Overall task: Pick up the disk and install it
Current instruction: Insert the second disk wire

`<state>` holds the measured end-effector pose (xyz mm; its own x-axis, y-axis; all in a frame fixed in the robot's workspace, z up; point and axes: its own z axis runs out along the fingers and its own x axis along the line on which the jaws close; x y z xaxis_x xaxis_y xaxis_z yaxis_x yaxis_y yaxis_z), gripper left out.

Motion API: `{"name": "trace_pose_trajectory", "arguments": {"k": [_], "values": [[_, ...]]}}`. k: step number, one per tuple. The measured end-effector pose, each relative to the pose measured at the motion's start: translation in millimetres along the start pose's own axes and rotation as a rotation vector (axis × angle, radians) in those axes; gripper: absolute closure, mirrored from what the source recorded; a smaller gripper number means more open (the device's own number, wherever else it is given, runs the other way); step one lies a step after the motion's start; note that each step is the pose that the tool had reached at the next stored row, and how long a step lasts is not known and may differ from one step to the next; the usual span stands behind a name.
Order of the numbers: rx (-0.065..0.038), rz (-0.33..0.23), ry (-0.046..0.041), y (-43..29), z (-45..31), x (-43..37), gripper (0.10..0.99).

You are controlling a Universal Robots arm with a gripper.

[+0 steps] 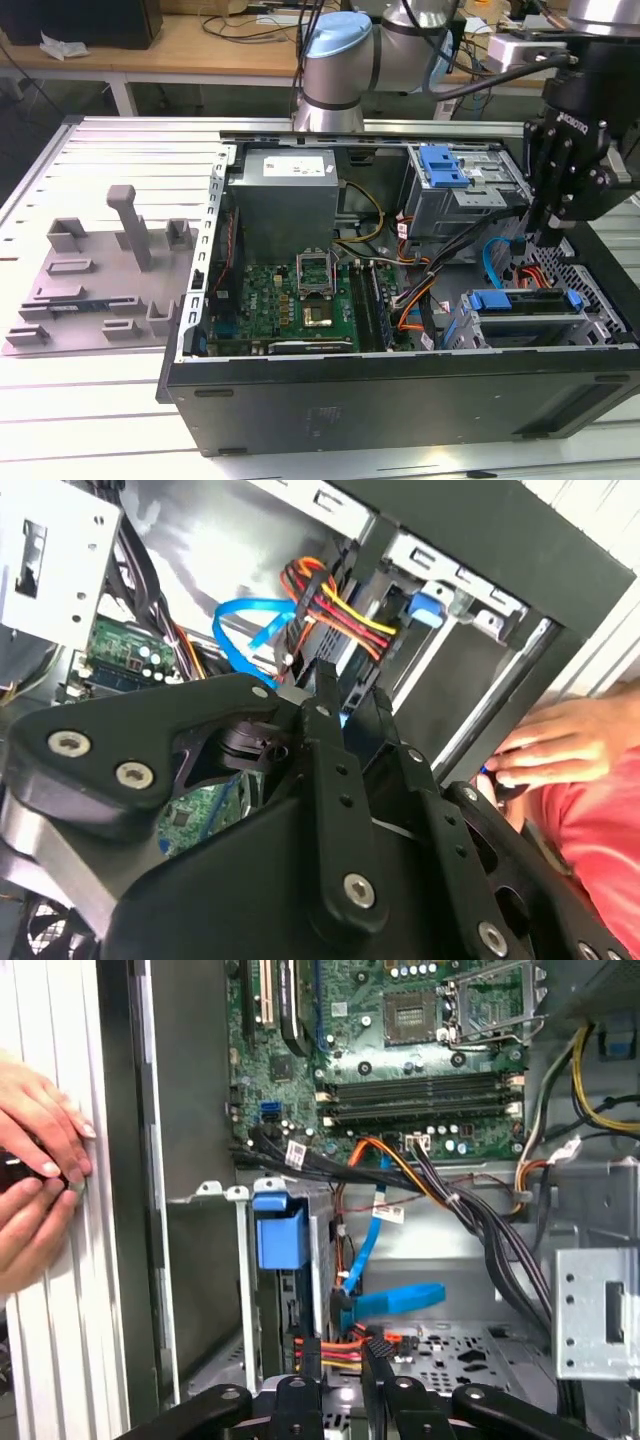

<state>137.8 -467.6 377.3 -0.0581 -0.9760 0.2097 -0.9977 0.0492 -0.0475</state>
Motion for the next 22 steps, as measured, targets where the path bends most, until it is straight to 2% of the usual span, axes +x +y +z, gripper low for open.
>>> {"name": "trace_pose_trajectory", "arguments": {"k": [2, 3, 4, 5, 7, 9, 11, 13, 15, 22], "values": [[0.000, -0.001, 0.0052, 5.5, 0.9, -0.8, 0.784], [0.001, -0.001, 0.0115, 7.8, 1.4, -3.9, 0.784], [0.001, -0.001, 0.0192, 8.2, 0.6, -10.9, 0.784], [0.002, -0.002, 0.0291, 8.4, 0.0, -14.7, 0.784], [0.001, -0.003, 0.0602, 8.9, -0.6, -20.6, 0.784], [-0.002, -0.005, 0.0877, 9.2, -1.1, -23.5, 0.784], [-0.004, -0.007, 0.1056, 9.6, -0.7, -24.7, 0.784], [-0.005, -0.007, 0.1140, 10.8, 2.4, -25.4, 0.784], [-0.004, -0.008, 0.1172, 11.7, 4.2, -25.7, 0.784], [-0.004, -0.008, 0.1186, 12.4, 4.9, -24.9, 0.784]]}}
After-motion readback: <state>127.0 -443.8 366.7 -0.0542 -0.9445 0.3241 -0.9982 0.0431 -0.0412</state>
